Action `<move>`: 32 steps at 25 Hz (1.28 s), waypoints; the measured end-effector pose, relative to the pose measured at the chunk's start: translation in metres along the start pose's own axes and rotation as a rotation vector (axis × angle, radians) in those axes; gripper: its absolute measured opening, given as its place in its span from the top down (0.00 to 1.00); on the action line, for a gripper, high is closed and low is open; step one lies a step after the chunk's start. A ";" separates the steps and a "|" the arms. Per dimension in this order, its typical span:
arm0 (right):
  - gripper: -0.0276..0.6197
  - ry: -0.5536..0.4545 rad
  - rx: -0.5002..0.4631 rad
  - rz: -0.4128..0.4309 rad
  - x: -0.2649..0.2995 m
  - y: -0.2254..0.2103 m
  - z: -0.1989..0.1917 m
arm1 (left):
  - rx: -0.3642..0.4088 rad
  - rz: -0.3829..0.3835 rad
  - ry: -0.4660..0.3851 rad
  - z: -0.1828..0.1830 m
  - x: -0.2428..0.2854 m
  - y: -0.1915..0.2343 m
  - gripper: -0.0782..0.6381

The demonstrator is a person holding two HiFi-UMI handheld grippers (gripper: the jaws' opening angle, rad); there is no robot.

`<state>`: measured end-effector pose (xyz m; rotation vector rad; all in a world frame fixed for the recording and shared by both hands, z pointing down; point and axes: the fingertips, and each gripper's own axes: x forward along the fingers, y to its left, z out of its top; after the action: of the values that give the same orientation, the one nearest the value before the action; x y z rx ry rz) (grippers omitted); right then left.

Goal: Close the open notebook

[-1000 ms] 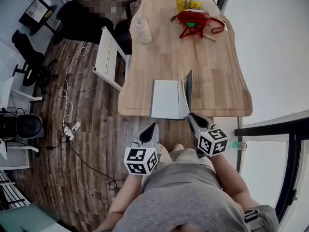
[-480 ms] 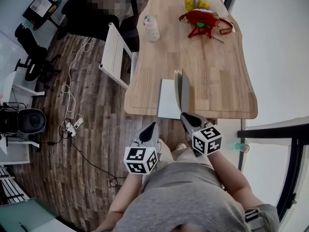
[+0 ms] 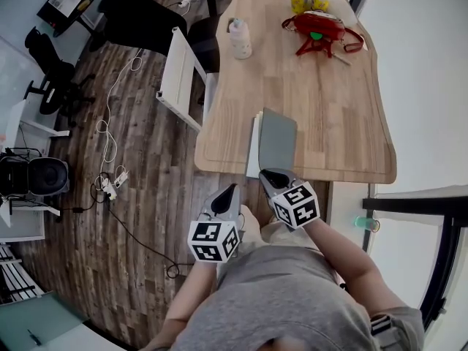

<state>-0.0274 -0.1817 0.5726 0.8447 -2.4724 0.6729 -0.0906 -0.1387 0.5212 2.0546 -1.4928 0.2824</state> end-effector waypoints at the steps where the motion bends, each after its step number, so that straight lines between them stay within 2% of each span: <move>1: 0.93 0.014 -0.009 0.002 0.006 0.001 -0.002 | -0.002 0.001 0.002 0.000 0.001 0.002 0.89; 17: 0.91 0.209 -0.060 -0.006 0.067 0.001 -0.048 | -0.022 0.009 0.025 0.006 0.012 0.030 0.89; 32: 0.89 0.240 -0.061 -0.022 0.079 0.000 -0.058 | -0.029 0.016 0.024 0.011 0.013 0.042 0.89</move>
<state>-0.0694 -0.1830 0.6610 0.7218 -2.2539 0.6467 -0.1260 -0.1638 0.5327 2.0109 -1.4905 0.2894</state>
